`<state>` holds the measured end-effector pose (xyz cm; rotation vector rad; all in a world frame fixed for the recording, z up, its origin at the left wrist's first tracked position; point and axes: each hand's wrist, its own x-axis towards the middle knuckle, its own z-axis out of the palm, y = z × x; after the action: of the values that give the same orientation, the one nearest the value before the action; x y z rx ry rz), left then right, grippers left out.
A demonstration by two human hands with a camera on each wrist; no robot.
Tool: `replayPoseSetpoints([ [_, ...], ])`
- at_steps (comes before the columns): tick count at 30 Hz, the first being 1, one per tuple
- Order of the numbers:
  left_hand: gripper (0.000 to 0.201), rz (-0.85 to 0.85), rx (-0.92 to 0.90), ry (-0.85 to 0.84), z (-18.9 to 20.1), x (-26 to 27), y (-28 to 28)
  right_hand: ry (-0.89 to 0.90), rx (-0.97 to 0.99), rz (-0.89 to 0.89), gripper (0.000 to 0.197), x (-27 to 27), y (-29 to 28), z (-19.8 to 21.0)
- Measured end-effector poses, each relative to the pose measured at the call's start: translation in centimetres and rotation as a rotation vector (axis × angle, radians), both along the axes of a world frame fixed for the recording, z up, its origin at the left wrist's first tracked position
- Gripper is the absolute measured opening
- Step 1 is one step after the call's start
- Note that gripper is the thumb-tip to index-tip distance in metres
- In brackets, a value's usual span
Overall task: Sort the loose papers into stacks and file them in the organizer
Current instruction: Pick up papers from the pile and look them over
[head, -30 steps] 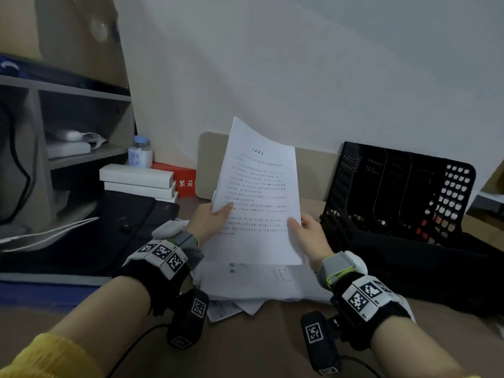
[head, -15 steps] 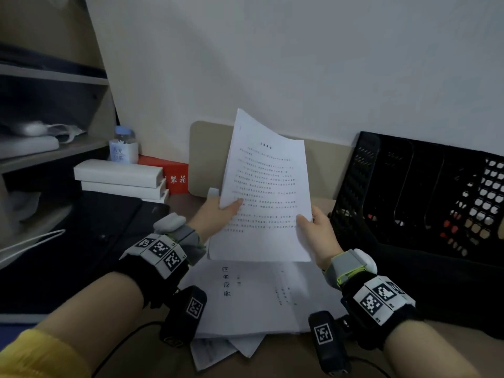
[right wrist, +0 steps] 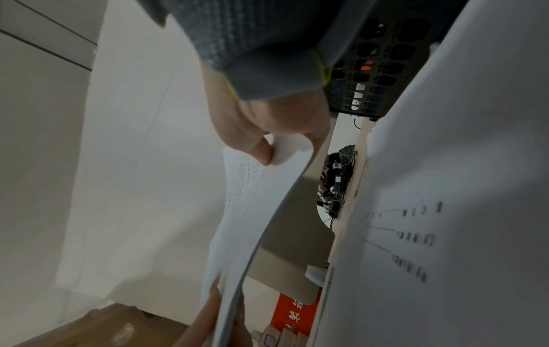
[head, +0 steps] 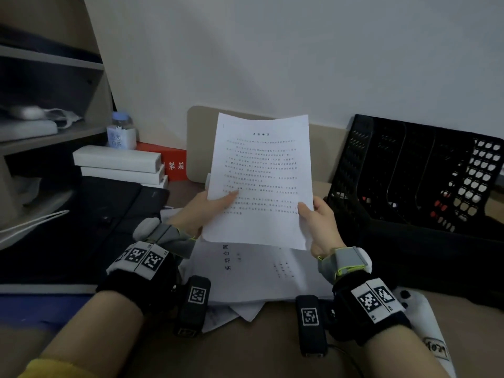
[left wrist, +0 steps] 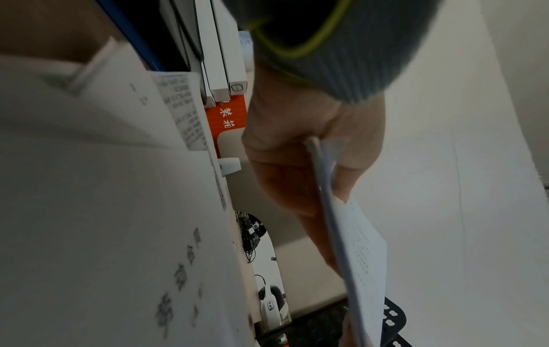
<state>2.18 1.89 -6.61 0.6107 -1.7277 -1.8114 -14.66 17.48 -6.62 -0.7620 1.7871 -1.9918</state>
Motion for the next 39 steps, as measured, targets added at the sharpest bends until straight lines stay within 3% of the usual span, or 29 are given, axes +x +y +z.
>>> replayPoseSetpoints([
  [4,0.023,0.064,-0.032,0.0,-0.8,0.9,-0.2,-0.024,-0.01,0.072,0.015,0.6,0.6,0.0],
  [9,0.027,0.072,-0.074,-0.021,-0.8,1.3,-0.1,0.015,0.064,0.06,0.026,0.2,1.0,-0.5],
  [18,0.036,0.212,-0.102,-0.069,-2.0,1.8,-1.7,0.189,0.442,-0.084,0.017,-3.3,2.9,-2.3],
  [27,0.04,0.214,-0.148,-0.125,-2.0,2.1,-2.0,0.123,0.642,-0.084,0.051,-4.3,3.0,-2.9],
  [39,0.039,0.164,-0.126,-0.171,-1.8,1.8,-1.4,0.114,0.684,-0.129,0.059,-5.8,3.1,-3.9],
])
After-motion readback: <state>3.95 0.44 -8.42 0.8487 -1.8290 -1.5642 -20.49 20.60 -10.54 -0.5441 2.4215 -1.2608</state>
